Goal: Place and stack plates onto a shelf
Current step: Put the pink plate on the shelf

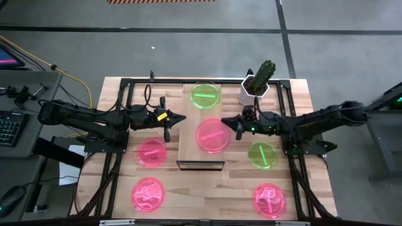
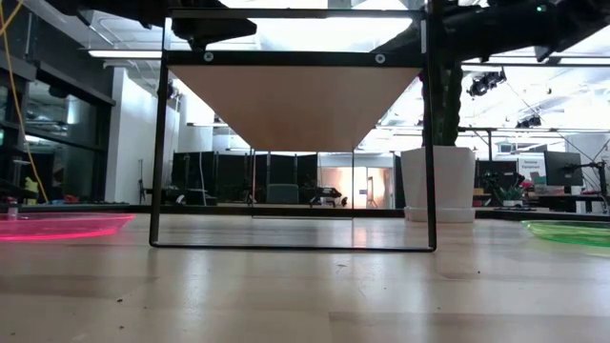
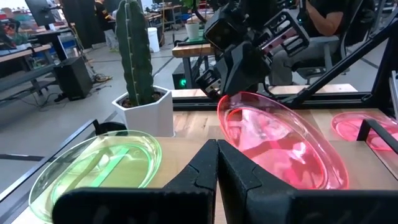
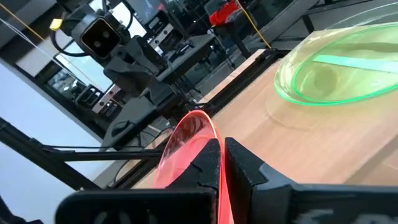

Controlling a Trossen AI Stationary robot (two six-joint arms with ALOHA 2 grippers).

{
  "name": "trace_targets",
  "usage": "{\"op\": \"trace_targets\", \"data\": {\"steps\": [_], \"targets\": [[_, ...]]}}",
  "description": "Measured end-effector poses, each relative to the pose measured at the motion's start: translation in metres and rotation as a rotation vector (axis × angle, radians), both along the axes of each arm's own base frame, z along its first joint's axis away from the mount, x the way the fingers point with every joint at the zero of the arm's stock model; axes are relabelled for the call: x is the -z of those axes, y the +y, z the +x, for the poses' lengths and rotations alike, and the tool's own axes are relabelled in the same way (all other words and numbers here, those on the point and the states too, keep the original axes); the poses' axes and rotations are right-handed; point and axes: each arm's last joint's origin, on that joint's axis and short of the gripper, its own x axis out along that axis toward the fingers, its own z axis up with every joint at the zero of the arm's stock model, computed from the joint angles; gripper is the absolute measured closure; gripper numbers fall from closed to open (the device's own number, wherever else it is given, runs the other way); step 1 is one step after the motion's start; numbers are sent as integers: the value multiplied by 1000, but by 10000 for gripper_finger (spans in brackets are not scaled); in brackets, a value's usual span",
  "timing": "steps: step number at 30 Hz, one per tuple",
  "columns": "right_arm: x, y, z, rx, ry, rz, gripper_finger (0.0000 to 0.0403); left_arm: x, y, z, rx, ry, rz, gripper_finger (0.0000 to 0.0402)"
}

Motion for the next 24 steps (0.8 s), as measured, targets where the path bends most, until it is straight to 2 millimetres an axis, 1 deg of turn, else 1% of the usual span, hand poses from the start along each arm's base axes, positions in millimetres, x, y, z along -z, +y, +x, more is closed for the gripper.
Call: {"op": "trace_targets", "data": {"steps": [7,12,15,17,20,24], "targets": [[5,-1,16,39,27,-28,403,1,0,0,0,12,0,401],[5,0,31,19,8,-64,402,1,0,0,0,8,1,401],[2,1,41,-2,0,-101,396,1,0,0,0,8,1,402],[-1,1,47,-21,-4,-122,384,1,0,0,0,8,1,402],[-9,0,53,-75,-14,-168,353,1,0,0,0,11,1,402],[-19,-2,45,-166,44,-296,307,3,0,0,0,36,1,402]]}}
